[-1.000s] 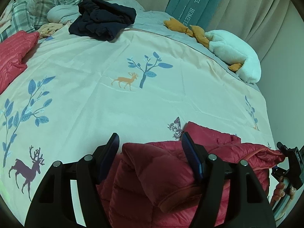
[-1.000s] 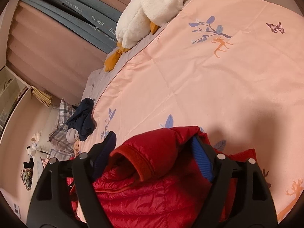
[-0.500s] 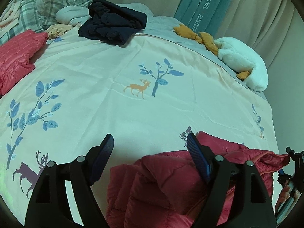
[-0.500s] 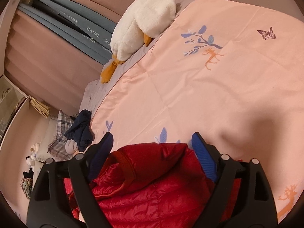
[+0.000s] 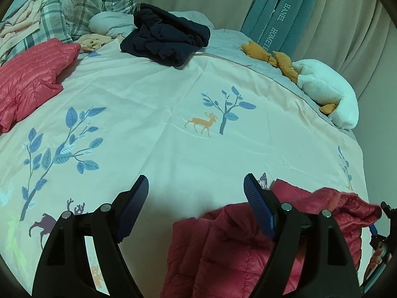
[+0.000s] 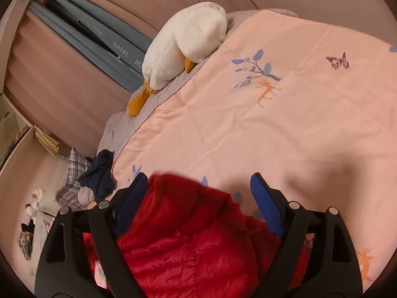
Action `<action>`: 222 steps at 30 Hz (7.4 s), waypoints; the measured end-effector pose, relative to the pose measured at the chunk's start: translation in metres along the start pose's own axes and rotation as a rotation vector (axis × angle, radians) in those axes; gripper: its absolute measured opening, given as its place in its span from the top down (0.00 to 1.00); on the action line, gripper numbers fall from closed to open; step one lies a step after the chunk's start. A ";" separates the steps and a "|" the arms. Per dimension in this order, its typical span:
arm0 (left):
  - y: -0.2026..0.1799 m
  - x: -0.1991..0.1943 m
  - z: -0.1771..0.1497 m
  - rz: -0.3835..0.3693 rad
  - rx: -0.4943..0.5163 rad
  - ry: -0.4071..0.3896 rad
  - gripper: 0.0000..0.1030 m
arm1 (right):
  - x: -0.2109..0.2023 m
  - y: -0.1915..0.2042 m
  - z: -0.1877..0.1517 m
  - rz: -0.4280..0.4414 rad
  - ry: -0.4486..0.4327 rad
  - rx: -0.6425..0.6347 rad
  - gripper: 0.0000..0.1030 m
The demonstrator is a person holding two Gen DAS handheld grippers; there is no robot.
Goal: Fold large clothes
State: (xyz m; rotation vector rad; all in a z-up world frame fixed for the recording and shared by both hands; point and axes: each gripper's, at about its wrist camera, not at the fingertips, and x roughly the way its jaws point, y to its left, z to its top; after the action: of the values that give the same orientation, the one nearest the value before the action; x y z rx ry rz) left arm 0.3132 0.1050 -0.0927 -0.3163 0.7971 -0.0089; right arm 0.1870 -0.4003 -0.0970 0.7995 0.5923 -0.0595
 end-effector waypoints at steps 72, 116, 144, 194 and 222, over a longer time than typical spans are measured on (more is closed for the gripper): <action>-0.103 -0.002 -0.127 -0.036 0.458 0.040 0.20 | 0.018 0.052 -0.155 -0.261 0.167 -0.688 0.30; -0.027 -0.024 -0.137 -0.029 0.283 0.089 0.19 | -0.032 0.001 -0.155 -0.200 0.159 -0.490 0.28; -0.086 -0.253 -0.092 -0.100 0.344 -0.107 0.01 | -0.222 0.163 -0.136 -0.252 0.032 -0.598 0.02; -0.111 -0.296 -0.119 0.018 0.426 -0.093 0.01 | -0.241 0.182 -0.155 -0.218 0.056 -0.652 0.02; -0.110 -0.291 -0.121 0.036 0.426 -0.083 0.01 | -0.236 0.188 -0.162 -0.203 0.075 -0.671 0.02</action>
State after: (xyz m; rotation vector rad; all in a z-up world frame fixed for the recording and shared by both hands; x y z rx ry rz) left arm 0.0360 0.0035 0.0639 0.1010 0.6987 -0.1292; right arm -0.0371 -0.1957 0.0611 0.0901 0.7073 -0.0138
